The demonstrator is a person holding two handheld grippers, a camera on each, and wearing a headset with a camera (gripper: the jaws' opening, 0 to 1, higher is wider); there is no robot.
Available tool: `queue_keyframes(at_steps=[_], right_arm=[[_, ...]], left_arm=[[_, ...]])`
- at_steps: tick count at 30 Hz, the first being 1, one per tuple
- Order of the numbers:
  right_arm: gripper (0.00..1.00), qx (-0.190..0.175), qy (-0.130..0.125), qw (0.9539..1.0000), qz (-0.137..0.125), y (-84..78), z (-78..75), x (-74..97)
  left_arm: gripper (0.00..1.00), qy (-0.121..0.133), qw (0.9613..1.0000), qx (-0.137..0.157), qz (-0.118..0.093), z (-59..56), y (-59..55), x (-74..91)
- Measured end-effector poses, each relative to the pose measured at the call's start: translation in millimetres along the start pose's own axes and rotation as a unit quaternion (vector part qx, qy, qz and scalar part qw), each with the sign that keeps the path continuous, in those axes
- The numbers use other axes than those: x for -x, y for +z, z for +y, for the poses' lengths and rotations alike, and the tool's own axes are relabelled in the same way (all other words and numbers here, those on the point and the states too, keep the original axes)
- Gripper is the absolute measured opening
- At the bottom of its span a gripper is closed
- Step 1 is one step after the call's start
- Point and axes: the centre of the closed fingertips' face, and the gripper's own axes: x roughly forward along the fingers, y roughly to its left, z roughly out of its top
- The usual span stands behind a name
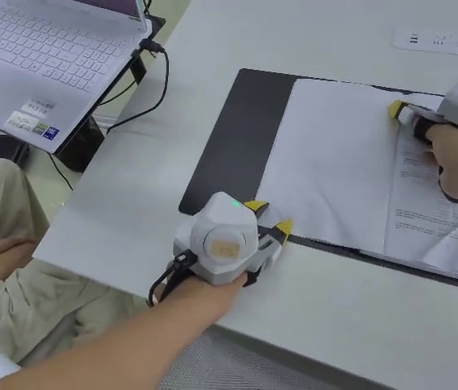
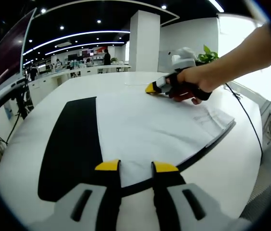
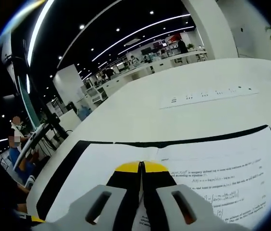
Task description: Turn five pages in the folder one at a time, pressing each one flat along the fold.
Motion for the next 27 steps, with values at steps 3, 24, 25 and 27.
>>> queue_keyframes(at_steps=[3, 24, 25, 27], right_arm=[[0.0, 0.013, -0.009, 0.9998, -0.007, 3.9, -5.8, -7.4], [0.0, 0.023, -0.018, 0.9996, -0.003, 0.2, -11.3, -9.7], [0.0, 0.023, -0.017, 0.9996, -0.002, -1.0, -10.8, -8.3], [0.0, 0.023, -0.013, 0.9996, -0.001, -6.3, -4.0, 0.6]], left_arm=[[0.24, 0.0, 1.0, 0.0, -0.001, 0.2, 0.0, -0.2], [0.24, 0.0, 1.0, 0.001, -0.005, 0.6, 1.0, 0.4], [0.24, 0.0, 1.0, 0.001, -0.005, 0.5, 0.9, 0.5], [0.24, 0.0, 1.0, 0.0, -0.006, 0.8, 0.6, 0.3]])
